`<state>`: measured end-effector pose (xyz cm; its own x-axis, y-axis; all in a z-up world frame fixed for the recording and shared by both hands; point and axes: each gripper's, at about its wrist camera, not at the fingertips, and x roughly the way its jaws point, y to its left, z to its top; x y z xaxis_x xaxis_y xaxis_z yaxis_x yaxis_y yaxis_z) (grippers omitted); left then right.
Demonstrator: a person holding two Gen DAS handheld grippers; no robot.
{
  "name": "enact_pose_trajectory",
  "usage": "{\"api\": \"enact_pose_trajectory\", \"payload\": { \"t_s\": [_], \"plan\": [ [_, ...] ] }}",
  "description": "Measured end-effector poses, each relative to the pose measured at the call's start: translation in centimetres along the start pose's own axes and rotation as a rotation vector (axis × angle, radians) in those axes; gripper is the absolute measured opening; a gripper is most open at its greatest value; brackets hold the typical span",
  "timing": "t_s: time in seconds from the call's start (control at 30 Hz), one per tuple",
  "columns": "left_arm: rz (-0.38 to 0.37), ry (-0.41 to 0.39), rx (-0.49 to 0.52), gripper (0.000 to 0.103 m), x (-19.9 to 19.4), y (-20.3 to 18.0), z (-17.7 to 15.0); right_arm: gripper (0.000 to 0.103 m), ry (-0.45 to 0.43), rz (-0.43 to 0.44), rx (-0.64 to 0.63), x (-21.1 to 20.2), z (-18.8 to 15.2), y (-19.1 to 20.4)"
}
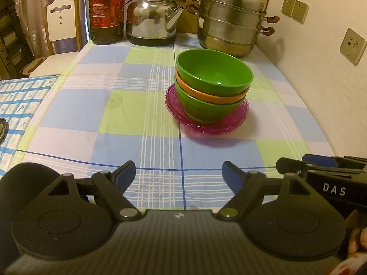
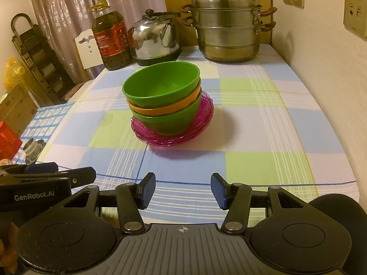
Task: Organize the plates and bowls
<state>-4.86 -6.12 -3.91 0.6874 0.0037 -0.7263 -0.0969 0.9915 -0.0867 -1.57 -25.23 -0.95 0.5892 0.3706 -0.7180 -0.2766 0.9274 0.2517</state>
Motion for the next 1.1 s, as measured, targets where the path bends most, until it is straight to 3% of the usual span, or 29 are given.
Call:
{"api": "enact_pose_trajectory", "payload": {
  "t_s": [1.1],
  "plan": [
    [-0.006,0.006,0.009,0.081,0.16,-0.15,-0.24,0.054,0.001,0.001,-0.003,0.11,-0.23,0.09]
  ]
}}
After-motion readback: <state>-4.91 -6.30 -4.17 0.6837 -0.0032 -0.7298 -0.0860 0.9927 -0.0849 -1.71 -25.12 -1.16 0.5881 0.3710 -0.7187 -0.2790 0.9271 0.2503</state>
